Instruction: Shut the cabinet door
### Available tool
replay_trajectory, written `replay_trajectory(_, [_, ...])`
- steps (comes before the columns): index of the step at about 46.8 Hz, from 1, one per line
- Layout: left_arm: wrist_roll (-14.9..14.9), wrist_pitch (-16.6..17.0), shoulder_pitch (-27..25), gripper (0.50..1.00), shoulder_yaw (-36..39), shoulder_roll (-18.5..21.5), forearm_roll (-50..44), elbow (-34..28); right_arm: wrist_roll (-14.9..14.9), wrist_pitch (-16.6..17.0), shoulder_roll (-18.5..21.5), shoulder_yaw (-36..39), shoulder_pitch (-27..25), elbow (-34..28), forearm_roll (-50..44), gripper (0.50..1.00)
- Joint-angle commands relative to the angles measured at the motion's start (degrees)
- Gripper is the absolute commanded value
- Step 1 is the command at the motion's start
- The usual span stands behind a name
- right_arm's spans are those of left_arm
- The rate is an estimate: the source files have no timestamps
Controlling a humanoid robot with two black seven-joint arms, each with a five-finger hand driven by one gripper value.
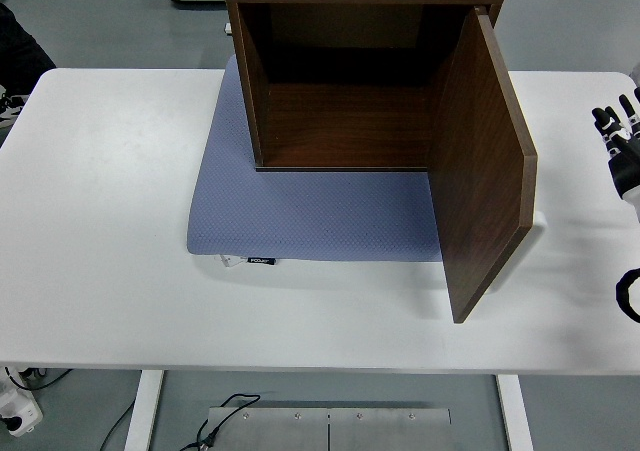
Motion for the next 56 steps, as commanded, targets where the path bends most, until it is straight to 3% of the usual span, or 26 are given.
replay_trajectory(1, [0.0, 0.0, 0.0, 1.000, -0.1, 0.0, 0.0, 0.0, 0.0, 0.8, -0.2, -0.1, -0.2, 0.1, 0.0, 1.000])
replay_trajectory(14, [0.0, 0.0, 0.0, 1.000, 0.0, 0.0, 0.0, -0.1, 0.0, 3.4, -4.9, 0.0, -3.2, 4.0, 0.0, 1.000])
replay_trajectory(34, [0.0, 0.0, 0.0, 1.000, -0.1, 0.0, 0.0, 0.0, 0.1, 3.5, -12.5, 4.0, -15.9, 22.9, 0.0, 1.000])
replay_trajectory(56, [0.0, 0.0, 0.0, 1.000, 0.0, 0.0, 0.0, 0.0, 0.6, 4.7, -14.6, 5.0, -28.1, 39.1, -0.2, 1.000])
